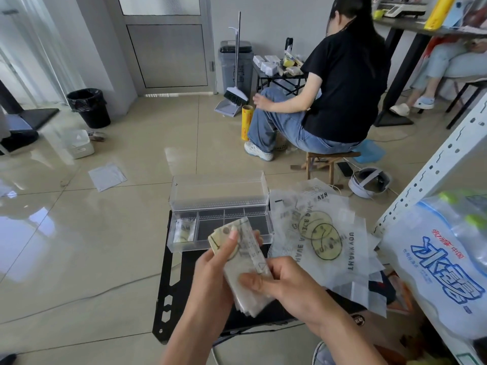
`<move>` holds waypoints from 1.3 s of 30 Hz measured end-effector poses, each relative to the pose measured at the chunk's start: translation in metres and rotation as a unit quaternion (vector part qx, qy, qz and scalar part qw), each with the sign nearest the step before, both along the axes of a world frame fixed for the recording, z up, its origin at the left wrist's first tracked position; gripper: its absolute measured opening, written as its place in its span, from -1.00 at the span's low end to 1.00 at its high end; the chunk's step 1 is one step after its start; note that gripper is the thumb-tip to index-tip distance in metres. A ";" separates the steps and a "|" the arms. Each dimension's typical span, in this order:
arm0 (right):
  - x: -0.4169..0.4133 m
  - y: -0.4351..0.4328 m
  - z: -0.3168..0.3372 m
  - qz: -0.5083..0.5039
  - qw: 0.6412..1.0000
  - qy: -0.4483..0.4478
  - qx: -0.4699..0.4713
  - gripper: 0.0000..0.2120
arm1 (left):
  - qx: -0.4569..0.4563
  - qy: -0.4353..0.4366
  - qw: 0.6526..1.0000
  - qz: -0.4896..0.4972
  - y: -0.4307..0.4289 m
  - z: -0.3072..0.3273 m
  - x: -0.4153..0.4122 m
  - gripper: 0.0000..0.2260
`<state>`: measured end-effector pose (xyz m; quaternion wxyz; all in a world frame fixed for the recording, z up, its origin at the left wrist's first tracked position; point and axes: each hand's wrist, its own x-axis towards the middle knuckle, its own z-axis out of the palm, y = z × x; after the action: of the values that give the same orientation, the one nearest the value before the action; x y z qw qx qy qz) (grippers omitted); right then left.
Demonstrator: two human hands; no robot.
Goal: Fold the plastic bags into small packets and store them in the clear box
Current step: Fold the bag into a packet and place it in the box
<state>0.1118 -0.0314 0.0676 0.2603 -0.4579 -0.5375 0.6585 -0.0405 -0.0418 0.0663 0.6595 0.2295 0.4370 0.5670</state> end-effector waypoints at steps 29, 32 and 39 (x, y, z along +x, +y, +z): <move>0.022 0.006 -0.002 -0.128 0.991 0.038 0.010 -0.69 | -0.005 0.153 0.988 0.017 0.003 -0.001 -0.010 -0.66; 0.027 0.008 0.000 -0.109 0.994 0.016 0.030 -0.73 | -0.019 0.135 0.991 -0.017 0.002 0.004 -0.012 -0.66; 0.030 0.011 -0.004 -0.079 0.996 -0.009 0.035 -0.81 | 0.023 0.145 0.989 -0.008 0.002 0.002 -0.015 -0.61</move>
<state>0.1422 -0.0207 0.0634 0.3223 -0.4953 -0.5245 0.6129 -0.0555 -0.0394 0.0685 0.5883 0.3281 0.5134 0.5317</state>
